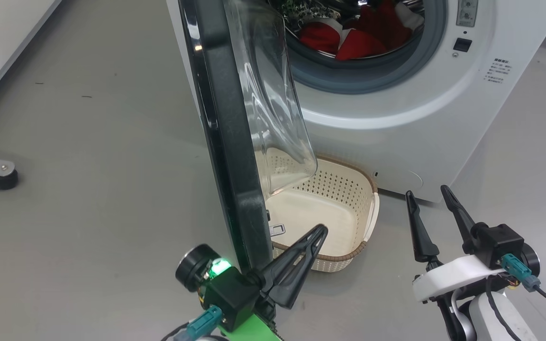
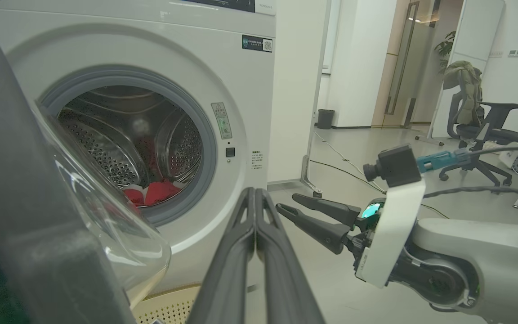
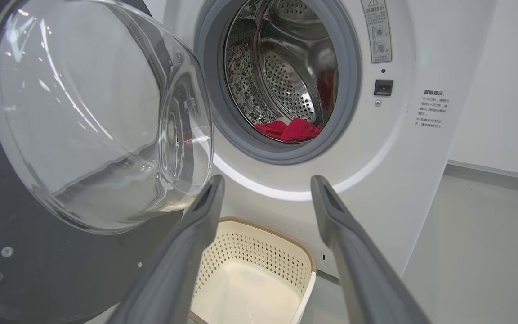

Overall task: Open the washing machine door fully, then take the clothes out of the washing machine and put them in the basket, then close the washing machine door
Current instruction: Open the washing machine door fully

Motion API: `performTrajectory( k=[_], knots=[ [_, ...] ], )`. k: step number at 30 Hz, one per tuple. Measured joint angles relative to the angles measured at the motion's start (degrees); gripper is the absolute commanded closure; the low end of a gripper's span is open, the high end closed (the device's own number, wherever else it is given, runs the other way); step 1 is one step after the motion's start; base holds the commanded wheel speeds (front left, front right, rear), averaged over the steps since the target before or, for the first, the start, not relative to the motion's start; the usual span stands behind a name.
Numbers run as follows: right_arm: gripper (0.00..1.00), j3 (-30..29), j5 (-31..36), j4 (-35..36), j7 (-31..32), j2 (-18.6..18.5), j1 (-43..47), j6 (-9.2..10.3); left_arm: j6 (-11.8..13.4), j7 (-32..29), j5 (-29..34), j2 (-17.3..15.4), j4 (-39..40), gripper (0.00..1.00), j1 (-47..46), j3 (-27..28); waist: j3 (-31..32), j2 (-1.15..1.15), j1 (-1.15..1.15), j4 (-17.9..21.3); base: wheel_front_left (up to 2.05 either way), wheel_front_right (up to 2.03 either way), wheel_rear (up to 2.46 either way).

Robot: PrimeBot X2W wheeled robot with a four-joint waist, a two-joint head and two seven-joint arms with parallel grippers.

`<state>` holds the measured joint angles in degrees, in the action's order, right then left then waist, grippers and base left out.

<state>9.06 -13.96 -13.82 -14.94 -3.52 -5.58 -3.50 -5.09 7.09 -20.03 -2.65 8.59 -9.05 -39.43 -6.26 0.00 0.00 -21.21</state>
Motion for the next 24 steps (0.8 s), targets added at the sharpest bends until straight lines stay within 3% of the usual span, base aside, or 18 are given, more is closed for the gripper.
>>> performTrajectory(
  k=[8, 24],
  knots=[
    [0.00, -0.53, 0.40, -0.05, 0.00, 0.10, 0.01, -0.48, 0.38, -4.12, -0.65, -0.73, -3.02, 1.00, 2.15, 0.77, -0.63, 0.00, 0.00, 0.37, 0.00, 0.00, 0.00],
    [0.00, -1.60, 1.02, -0.03, 0.00, 0.27, -0.03, -1.00, 3.37, -5.78, -1.63, -1.33, -4.66, 1.00, 2.31, 4.92, -1.86, 0.00, 0.00, 0.53, 0.00, 0.00, 0.00]
  ],
)
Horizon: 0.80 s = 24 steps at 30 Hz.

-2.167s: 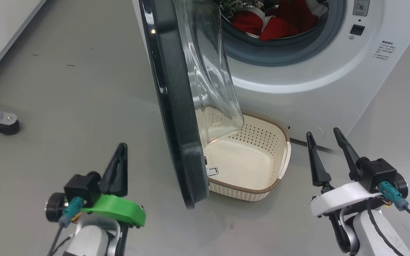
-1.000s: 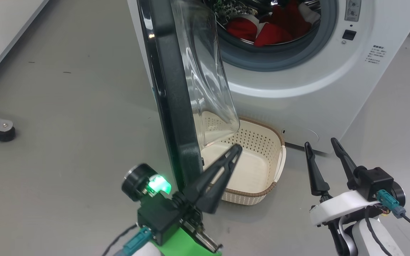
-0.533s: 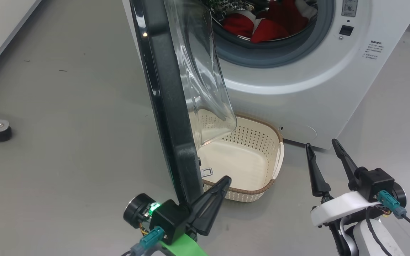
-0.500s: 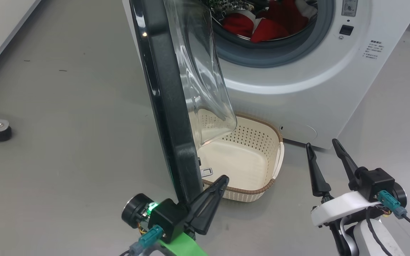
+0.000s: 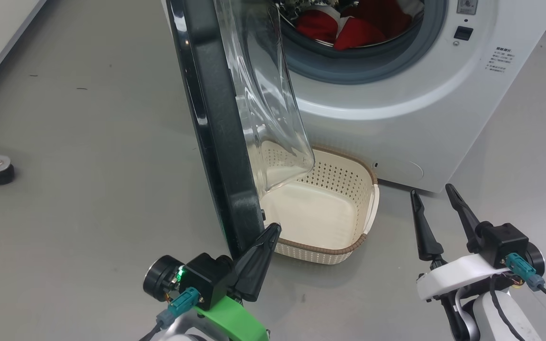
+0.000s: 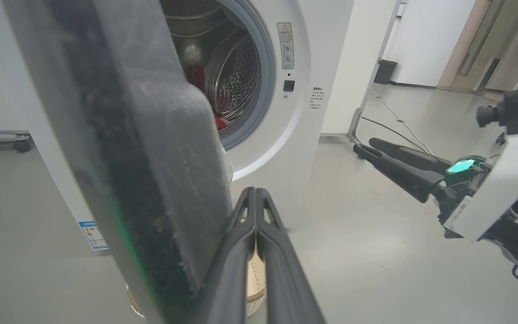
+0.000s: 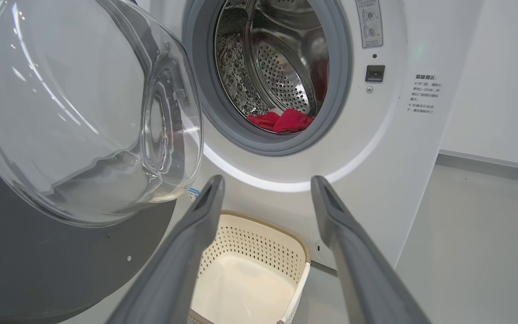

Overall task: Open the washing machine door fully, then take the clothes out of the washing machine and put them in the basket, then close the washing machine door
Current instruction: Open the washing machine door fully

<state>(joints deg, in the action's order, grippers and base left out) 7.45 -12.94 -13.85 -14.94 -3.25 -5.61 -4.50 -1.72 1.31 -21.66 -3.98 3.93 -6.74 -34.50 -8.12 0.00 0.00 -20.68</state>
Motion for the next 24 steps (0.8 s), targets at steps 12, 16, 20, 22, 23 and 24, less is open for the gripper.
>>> performTrajectory(
  k=[12, 16, 20, 22, 23, 24],
  knots=[
    [0.00, -0.91, 0.07, 0.00, 0.00, 0.07, -0.05, -0.20, 1.10, -0.29, -0.41, 0.07, -1.44, 1.00, -0.02, 1.20, -0.37, 0.00, 0.00, -0.37, 0.00, 0.00, 0.00],
    [0.00, -1.01, 0.08, 0.01, 0.00, 0.11, -0.07, -0.48, 2.02, -0.15, -0.41, 0.21, -1.71, 1.00, 0.01, 1.91, -0.49, 0.00, 0.00, -0.61, 0.00, 0.00, 0.00],
    [0.00, -1.25, 0.42, 0.03, 0.00, 0.15, -0.08, -0.54, 3.68, 0.36, -0.62, 0.46, -2.34, 1.00, 0.06, 4.10, -0.60, 0.00, 0.00, -0.82, 0.00, 0.00, 0.00],
    [0.00, -1.41, 0.43, 0.03, 0.00, 0.16, -0.09, -0.73, 4.42, 0.66, -0.92, 0.21, -3.03, 1.00, 0.07, 5.48, -0.64, 0.00, 0.00, -0.92, 0.00, 0.00, 0.00],
    [0.00, -1.47, 0.43, 0.03, 0.00, 0.18, -0.09, -0.73, 4.57, 0.78, -1.03, -0.01, -3.30, 1.00, 0.08, 6.23, -0.65, 0.00, 0.00, -0.95, 0.00, 0.00, 0.00],
    [0.00, -1.55, 0.43, 0.03, 0.00, 0.19, -0.09, -0.74, 4.99, 0.80, -1.03, -0.32, -3.44, 1.00, 0.13, 6.77, -0.66, 0.00, 0.00, -0.98, 0.00, 0.00, 0.00]
  ],
)
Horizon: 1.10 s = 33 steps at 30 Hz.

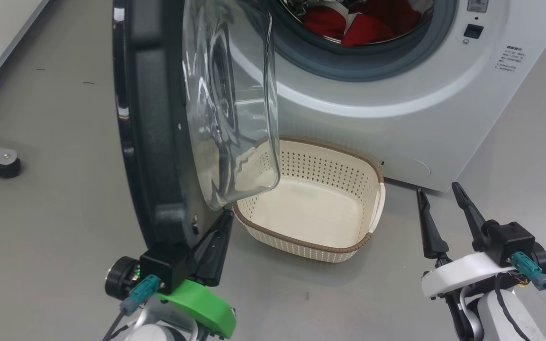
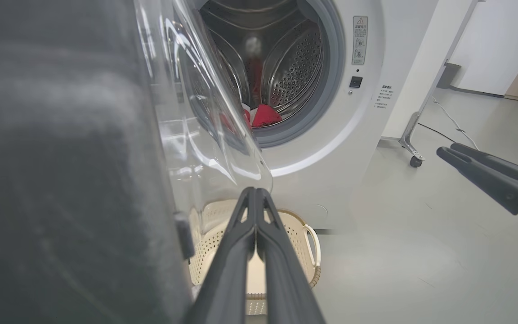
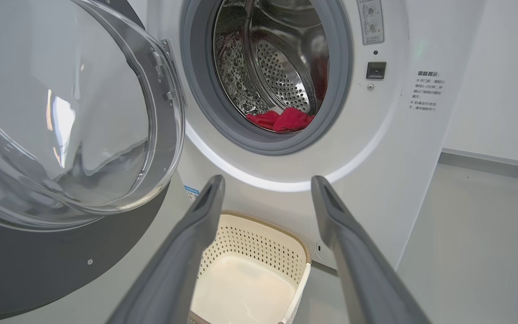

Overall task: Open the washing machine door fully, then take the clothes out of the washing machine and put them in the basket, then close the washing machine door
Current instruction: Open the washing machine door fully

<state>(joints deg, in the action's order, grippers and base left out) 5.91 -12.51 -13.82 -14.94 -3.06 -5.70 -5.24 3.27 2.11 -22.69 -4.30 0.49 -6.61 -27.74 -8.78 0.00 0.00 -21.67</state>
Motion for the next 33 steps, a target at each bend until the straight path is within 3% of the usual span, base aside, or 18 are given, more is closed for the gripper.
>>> performTrajectory(
  k=[7, 12, 33],
  knots=[
    [0.00, -0.34, 0.07, 0.03, 0.00, 0.05, -0.02, -0.20, 0.77, 1.47, -0.26, -0.46, -0.90, 1.00, 0.96, 3.10, -0.03, 0.00, 0.00, -0.14, 0.00, 0.00, 0.00],
    [0.00, -0.75, 0.23, 0.03, 0.00, 0.14, -0.02, -0.23, 2.24, 3.12, -0.82, -1.52, -2.66, 1.00, 1.13, 8.44, 0.04, 0.00, 0.00, -0.26, 0.00, 0.00, 0.00],
    [0.00, -0.93, 1.31, 0.25, 0.00, 0.27, -0.34, -0.69, 2.98, 8.65, -3.79, -4.16, -9.51, 1.00, -0.49, 23.35, -0.88, 0.00, 0.00, 0.31, 0.00, 0.00, 0.00]
  ],
)
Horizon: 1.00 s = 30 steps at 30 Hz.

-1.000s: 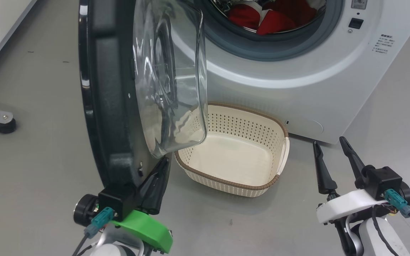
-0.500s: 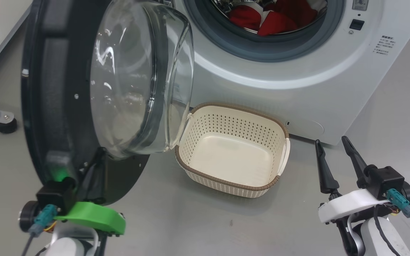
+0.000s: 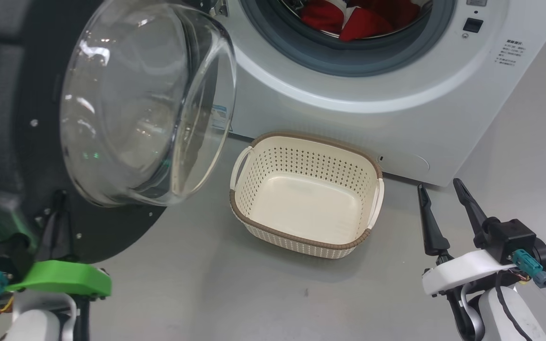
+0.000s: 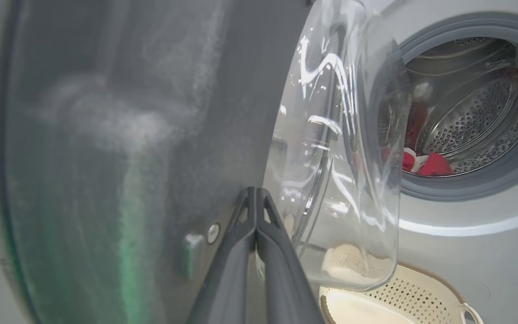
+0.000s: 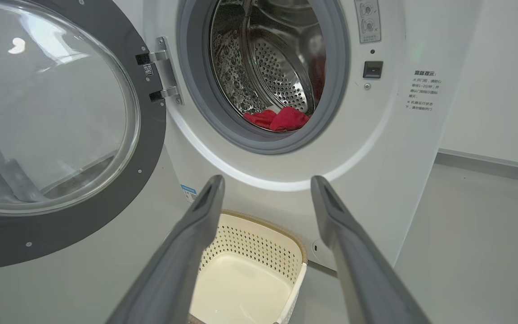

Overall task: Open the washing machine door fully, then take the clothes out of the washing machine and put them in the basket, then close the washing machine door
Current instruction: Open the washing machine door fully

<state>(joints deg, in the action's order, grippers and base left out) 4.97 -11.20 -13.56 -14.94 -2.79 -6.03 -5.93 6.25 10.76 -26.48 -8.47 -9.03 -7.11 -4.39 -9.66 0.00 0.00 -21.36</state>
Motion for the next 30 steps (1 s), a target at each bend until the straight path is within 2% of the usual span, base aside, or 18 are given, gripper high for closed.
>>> performTrajectory(
  k=[18, 30],
  knots=[
    [0.00, -0.58, 0.33, 0.04, 0.00, 0.00, -0.82, -0.07, 0.02, 2.27, -2.33, -2.47, -9.15, 1.00, -5.01, 7.54, -1.37, 0.00, 0.00, 1.57, 0.00, 0.00, 0.00],
    [0.00, -0.38, 0.31, -0.22, 0.00, 0.00, -1.32, -0.49, 0.10, 3.00, -1.49, -1.38, -10.31, 1.00, -5.25, 6.26, -1.24, 0.00, 0.01, 1.55, 0.00, 0.00, 0.00]
  ],
)
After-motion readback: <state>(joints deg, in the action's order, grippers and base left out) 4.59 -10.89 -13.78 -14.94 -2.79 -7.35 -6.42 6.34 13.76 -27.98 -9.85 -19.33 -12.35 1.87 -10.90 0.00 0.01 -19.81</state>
